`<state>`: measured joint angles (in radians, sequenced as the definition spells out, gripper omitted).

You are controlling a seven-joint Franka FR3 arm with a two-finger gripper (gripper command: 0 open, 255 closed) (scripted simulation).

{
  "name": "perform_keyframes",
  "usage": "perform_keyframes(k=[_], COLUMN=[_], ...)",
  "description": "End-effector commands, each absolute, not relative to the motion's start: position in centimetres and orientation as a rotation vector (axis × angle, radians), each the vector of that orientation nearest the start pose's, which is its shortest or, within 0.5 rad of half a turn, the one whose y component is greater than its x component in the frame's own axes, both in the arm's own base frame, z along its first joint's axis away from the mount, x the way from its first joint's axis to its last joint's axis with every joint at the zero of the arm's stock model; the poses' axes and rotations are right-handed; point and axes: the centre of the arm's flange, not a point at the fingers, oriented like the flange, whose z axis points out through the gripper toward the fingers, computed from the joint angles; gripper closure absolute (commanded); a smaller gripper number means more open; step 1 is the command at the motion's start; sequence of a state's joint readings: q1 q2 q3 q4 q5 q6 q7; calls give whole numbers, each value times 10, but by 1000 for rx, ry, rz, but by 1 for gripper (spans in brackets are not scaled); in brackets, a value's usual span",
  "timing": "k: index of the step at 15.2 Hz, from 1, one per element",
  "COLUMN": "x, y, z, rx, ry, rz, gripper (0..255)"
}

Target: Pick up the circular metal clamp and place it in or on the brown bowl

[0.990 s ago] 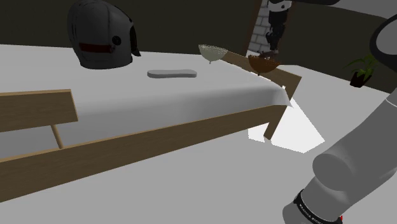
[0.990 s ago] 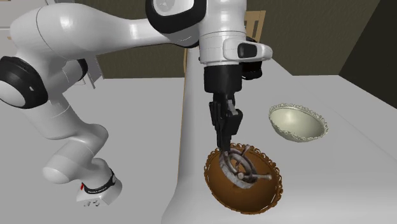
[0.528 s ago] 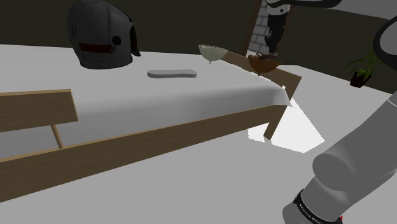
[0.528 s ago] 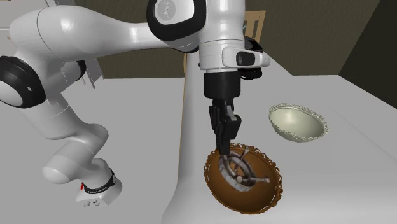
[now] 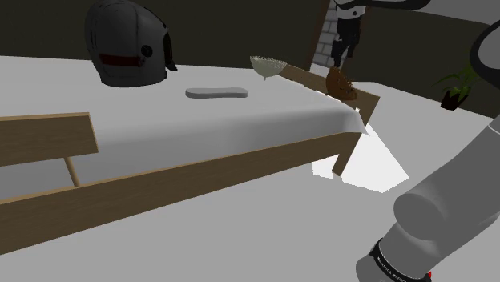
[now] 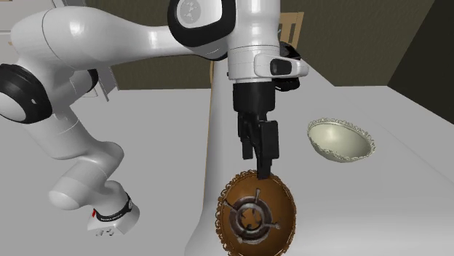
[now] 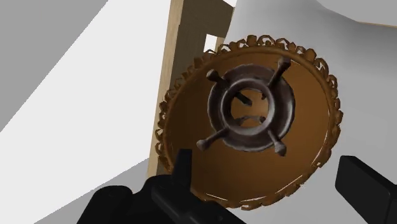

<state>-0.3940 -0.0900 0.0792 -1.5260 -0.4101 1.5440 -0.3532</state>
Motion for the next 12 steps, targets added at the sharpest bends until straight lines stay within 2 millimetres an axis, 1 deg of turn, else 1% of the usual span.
perform_keyframes(k=[1, 4, 12], x=[483, 484, 484], y=[-195, -180, -180], z=[713, 746, 746], rx=[-3569, -3569, -3569], ry=[-9, -9, -9], rz=[65, 65, 65], gripper=[0, 0, 0])
